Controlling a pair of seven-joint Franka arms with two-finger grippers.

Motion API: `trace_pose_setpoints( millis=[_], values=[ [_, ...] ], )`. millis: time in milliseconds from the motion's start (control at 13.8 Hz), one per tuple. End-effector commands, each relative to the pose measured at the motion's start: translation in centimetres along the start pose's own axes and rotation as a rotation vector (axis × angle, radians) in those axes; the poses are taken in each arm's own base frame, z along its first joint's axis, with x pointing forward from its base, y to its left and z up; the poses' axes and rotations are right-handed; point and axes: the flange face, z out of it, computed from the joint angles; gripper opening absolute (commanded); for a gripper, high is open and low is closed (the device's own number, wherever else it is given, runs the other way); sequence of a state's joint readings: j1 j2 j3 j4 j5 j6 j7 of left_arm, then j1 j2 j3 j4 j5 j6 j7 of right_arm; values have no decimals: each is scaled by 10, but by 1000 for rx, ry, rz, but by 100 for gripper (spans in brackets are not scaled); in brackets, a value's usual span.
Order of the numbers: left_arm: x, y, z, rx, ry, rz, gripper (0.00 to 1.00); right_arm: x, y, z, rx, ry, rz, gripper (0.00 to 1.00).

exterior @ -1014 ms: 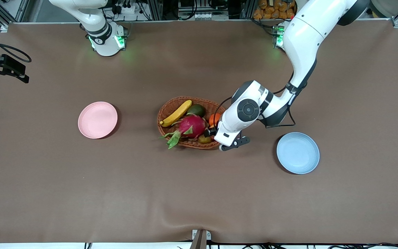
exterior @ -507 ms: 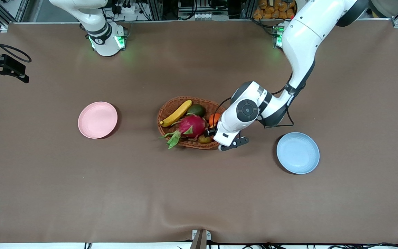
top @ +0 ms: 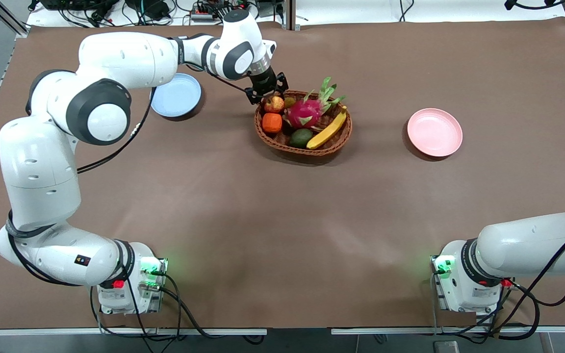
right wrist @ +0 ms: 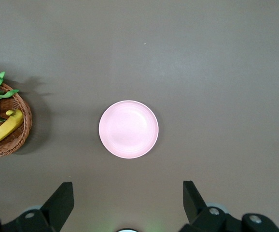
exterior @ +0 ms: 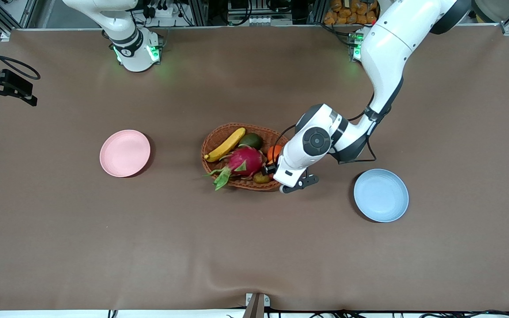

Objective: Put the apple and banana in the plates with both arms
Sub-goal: 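Carry the apple to the blue plate while the right gripper reaches out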

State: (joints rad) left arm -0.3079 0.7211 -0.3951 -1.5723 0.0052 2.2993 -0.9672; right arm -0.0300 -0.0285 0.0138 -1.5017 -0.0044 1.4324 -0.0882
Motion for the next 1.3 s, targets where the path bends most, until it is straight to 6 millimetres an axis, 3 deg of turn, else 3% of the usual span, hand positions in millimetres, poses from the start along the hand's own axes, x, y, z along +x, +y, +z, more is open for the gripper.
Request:
trace_pose_setpoints(
  millis=[0, 362, 652, 942, 1232],
  values=[
    [0, 1, -45, 16, 23, -19, 0, 1, 0, -3, -3, -7, 13, 100],
    [27, -27, -131, 15, 78, -24, 0, 1, 1, -3, -3, -7, 14, 100],
    [54, -65, -174, 50, 79, 53, 0, 1, 0, -3, -3, -8, 13, 100],
    [97, -126, -196, 90, 47, 176, 0, 1, 1, -3, -2, -8, 14, 100],
    [133, -182, -196, 127, 20, 264, 0, 1, 1, -3, -2, -8, 14, 100]
  ],
)
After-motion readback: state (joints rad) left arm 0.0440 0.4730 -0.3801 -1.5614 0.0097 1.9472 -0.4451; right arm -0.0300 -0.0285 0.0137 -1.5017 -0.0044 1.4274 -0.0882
